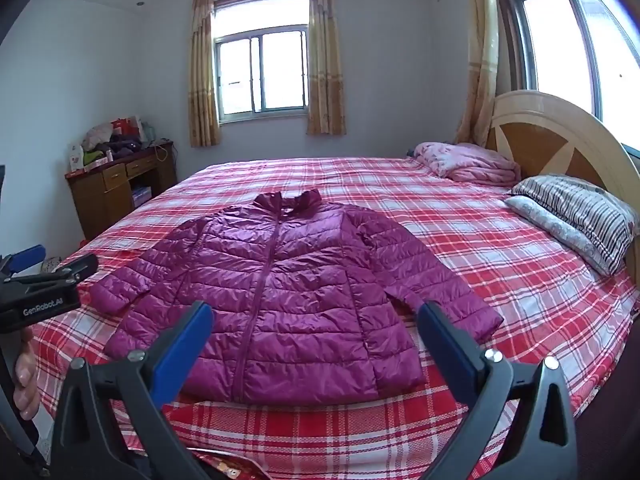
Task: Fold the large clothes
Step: 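Grasp the cuff of a magenta jacket sleeve with the right gripper, then lift the sleeve and fold it across the jacket front, then open the right gripper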
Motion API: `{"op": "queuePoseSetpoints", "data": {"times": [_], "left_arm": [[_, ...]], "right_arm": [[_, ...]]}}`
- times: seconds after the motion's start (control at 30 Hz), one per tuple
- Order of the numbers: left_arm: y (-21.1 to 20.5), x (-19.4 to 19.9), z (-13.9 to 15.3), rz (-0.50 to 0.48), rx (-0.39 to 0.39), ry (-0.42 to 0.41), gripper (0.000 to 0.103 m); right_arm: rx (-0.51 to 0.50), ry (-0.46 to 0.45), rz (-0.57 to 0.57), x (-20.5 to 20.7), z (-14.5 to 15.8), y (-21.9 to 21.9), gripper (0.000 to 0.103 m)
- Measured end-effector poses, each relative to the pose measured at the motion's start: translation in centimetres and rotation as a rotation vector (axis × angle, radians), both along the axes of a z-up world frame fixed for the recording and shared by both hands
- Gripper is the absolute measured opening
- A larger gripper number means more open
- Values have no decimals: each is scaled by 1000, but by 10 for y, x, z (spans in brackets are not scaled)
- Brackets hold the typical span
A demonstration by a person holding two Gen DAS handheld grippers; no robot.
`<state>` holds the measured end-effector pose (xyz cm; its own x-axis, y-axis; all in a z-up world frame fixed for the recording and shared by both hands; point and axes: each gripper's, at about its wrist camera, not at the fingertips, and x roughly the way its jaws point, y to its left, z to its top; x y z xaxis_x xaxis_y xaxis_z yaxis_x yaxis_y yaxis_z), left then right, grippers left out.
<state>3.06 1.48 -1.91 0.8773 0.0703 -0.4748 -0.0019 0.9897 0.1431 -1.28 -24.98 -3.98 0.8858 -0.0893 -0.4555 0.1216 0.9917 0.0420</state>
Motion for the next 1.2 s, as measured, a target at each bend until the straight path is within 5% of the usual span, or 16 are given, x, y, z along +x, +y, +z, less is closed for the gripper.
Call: {"op": "queuePoseSetpoints", "data": {"times": [0.3,0.6,0.7,0.93,1.2], "left_arm": [[-5,82,-55,23,62,65,102],[-10,158,-97,56,82,130,102],[-11,179,-107,71,77,159,102],[-10,207,-113,92,83,191,102],[5,223,-111,109,51,205,102]], "right_arm": [[183,173,-231,56,-71,-136,103],[373,229,-391,90,-124,-223,101],[427,285,-389,101,-139,-232,89],[395,267,-345,111,-142,-232,21],[284,233,-479,117,-114,-279,13]]}}
